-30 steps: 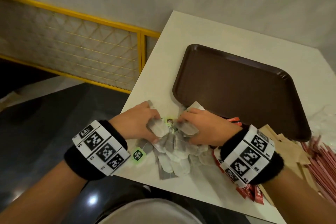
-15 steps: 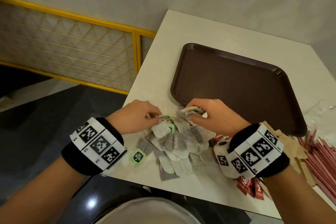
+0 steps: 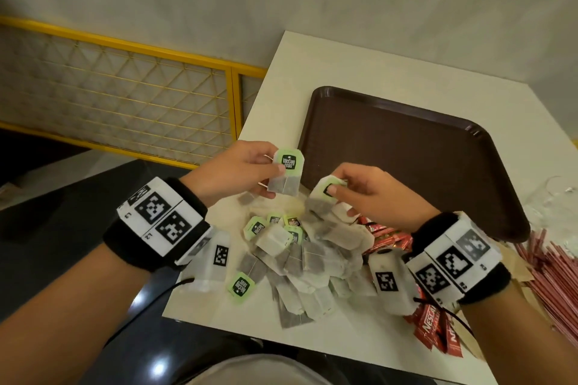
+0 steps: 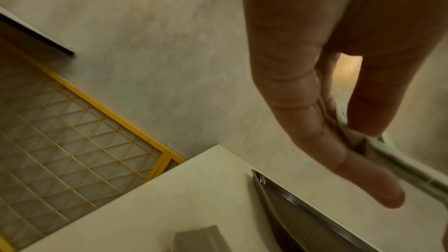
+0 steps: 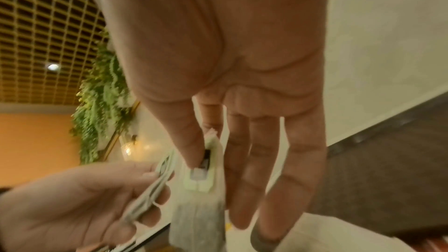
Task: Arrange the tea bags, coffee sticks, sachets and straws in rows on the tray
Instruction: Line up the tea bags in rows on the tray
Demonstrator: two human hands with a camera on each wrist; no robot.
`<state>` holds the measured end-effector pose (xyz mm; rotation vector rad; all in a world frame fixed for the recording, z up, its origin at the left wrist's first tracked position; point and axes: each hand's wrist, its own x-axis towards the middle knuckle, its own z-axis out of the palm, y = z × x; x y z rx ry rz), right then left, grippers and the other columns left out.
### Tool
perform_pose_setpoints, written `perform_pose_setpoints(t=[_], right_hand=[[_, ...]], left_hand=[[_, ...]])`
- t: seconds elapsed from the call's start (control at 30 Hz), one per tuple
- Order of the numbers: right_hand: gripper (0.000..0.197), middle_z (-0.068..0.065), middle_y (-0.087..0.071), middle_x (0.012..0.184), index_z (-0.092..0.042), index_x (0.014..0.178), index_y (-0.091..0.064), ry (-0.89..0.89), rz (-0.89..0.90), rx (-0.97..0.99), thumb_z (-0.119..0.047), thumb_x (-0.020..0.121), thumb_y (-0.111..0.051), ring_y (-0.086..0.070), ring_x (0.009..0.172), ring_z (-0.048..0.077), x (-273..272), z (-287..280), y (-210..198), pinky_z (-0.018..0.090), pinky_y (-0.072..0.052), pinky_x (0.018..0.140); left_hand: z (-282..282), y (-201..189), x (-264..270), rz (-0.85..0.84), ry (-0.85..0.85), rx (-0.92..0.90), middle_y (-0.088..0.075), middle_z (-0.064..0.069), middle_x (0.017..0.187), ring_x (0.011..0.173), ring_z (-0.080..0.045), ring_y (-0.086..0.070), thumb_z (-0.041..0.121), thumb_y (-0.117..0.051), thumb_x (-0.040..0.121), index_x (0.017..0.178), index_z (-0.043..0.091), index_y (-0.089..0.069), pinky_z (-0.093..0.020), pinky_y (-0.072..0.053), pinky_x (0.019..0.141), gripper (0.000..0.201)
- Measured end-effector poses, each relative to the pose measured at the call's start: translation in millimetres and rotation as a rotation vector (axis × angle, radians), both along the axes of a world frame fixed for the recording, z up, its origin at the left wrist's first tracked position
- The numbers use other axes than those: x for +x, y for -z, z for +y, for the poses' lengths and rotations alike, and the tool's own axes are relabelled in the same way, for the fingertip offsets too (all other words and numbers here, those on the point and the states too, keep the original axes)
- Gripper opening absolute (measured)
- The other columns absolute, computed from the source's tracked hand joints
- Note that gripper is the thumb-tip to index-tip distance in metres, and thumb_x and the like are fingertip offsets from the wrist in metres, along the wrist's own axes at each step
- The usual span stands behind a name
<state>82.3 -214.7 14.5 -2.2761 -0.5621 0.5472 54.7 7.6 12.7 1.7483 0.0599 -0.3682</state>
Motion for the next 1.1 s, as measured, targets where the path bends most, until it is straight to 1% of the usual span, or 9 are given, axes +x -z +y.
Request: perform_pose_setpoints(t=[0.07, 0.17, 0.23, 0.37, 0.47, 0.6, 0.73, 0.87, 1.1], right_hand=[[0.011, 0.006, -0.067, 0.090, -0.009, 0.100, -0.058, 0.085, 0.185, 0.166, -0.015, 0.096, -0.049, -0.065, 0.076, 0.012, 8.0, 1.7, -10.0, 0.030, -0.057, 0.065], [0.013, 0.010, -0.063, 0.088, -0.006, 0.103, -0.057, 0.175, 0.314, 0.329, -0.003, 0.094, -0.048, -0.060, 0.069, 0.014, 26.3, 3.9, -23.6, 0.023, -0.055, 0.054], [0.015, 0.011, -0.062, 0.090, -0.010, 0.100, -0.058, 0.220, 0.344, 0.386, 0.001, 0.092, -0.049, -0.058, 0.070, 0.014, 46.2, 3.9, -29.0, 0.022, -0.053, 0.053], [0.024, 0.009, -0.058, 0.096, -0.009, 0.113, -0.057, 0.338, 0.325, 0.354, 0.001, 0.094, -0.046, -0.055, 0.075, 0.015, 99.8, 1.4, -31.1, 0.026, -0.052, 0.058], [0.031, 0.003, -0.056, 0.086, -0.002, 0.124, -0.051, 0.449, 0.270, 0.284, 0.003, 0.094, -0.047, -0.053, 0.069, 0.014, 143.2, -0.8, -26.0, 0.026, -0.050, 0.056], [0.030, 0.003, -0.058, 0.081, -0.002, 0.117, -0.055, 0.562, 0.151, 0.147, 0.001, 0.088, -0.058, -0.056, 0.063, 0.013, 202.3, -5.4, -10.1, 0.021, -0.051, 0.050], [0.019, 0.012, -0.062, 0.093, -0.007, 0.102, -0.058, 0.555, 0.120, 0.093, -0.001, 0.085, -0.063, -0.058, 0.067, 0.017, 246.1, -2.4, 6.8, 0.026, -0.051, 0.062], [0.020, 0.014, -0.066, 0.092, -0.007, 0.102, -0.060, 0.544, 0.089, 0.023, -0.004, 0.083, -0.067, -0.061, 0.074, 0.019, 277.9, 2.8, 25.0, 0.029, -0.053, 0.066], [0.015, 0.015, -0.067, 0.097, -0.012, 0.082, -0.057, 0.565, -0.017, -0.066, -0.005, 0.081, -0.070, -0.069, 0.082, 0.028, 302.6, 6.0, 39.2, 0.038, -0.059, 0.072]], left_hand=[[-0.3, -5.8, 11.0, 0.024, 0.002, -0.004, -0.065, -0.003, 0.086, 0.079, -0.014, -0.060, 0.012, -0.053, 0.093, 0.086, 0.012, -0.062, -0.030, -0.057, 0.075, 0.011], [1.1, -11.7, 35.7, 0.036, -0.013, 0.023, -0.063, 0.003, 0.085, 0.077, -0.008, -0.057, 0.020, -0.055, 0.093, 0.090, 0.015, -0.065, -0.028, -0.053, 0.076, 0.011], [2.4, -14.8, 58.8, 0.048, -0.032, 0.054, -0.062, 0.003, 0.087, 0.076, -0.007, -0.057, 0.021, -0.056, 0.093, 0.092, 0.017, -0.064, -0.024, -0.049, 0.070, 0.009], [0.1, -18.4, 115.6, 0.055, -0.041, 0.074, -0.060, -0.002, 0.081, 0.070, -0.008, -0.056, 0.011, -0.057, 0.092, 0.086, 0.015, -0.060, -0.019, -0.047, 0.064, 0.008], [-6.0, -12.9, 161.6, 0.038, -0.016, 0.154, -0.060, -0.005, 0.081, 0.067, -0.009, -0.057, 0.005, -0.059, 0.090, 0.090, 0.011, -0.059, -0.017, -0.048, 0.061, 0.007], [-17.5, -2.4, 219.6, 0.003, 0.020, 0.299, -0.063, -0.005, 0.087, 0.067, -0.008, -0.058, 0.004, -0.061, 0.087, 0.111, 0.005, -0.060, -0.019, -0.048, 0.065, 0.023], [-28.1, 8.1, 270.4, -0.020, 0.068, 0.412, -0.064, -0.005, 0.093, 0.070, -0.006, -0.059, 0.009, -0.062, 0.088, 0.111, 0.006, -0.060, -0.020, -0.048, 0.067, 0.023], [-35.9, 20.8, 304.7, -0.025, 0.098, 0.471, -0.064, -0.009, 0.098, 0.080, -0.013, -0.060, 0.013, -0.063, 0.088, 0.112, 0.005, -0.061, -0.021, -0.047, 0.069, 0.025], [-44.7, 43.6, 328.0, -0.043, 0.052, 0.594, -0.066, -0.012, 0.108, 0.079, -0.017, -0.058, 0.021, -0.069, 0.084, 0.112, 0.006, -0.064, -0.017, -0.041, 0.059, 0.032]])
